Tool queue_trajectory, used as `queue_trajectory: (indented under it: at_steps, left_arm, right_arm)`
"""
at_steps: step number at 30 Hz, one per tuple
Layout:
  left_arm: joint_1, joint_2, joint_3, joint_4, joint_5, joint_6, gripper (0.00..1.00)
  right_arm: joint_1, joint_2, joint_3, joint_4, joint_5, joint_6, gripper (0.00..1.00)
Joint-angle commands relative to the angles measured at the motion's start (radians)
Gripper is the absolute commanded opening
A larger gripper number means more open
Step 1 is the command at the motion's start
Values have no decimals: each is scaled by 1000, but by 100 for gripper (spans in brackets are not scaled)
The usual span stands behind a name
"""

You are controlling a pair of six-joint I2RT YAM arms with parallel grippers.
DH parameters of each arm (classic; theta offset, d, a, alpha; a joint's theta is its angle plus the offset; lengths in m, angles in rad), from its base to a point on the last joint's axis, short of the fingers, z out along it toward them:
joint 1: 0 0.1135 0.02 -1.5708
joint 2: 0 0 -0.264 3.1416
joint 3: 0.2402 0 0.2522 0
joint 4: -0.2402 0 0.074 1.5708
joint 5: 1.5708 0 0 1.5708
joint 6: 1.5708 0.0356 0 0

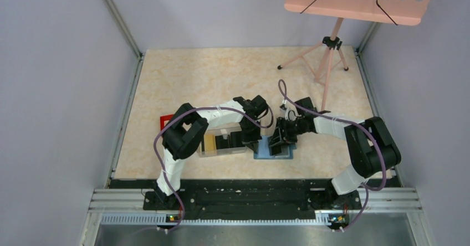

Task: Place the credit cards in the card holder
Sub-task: Insert the credit card into the card holder.

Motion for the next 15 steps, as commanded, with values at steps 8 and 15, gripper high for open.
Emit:
queue_trajectory:
  at_steps: [8,15]
  left_arm:
    - [-13,32,30,-26,-35,33,2]
    - [-13,35,31,-24,-29,36,2]
  right_arm:
    - [74,-18,104,-185,166,-71,56]
    - [74,-39,108,-217,203,-72,61]
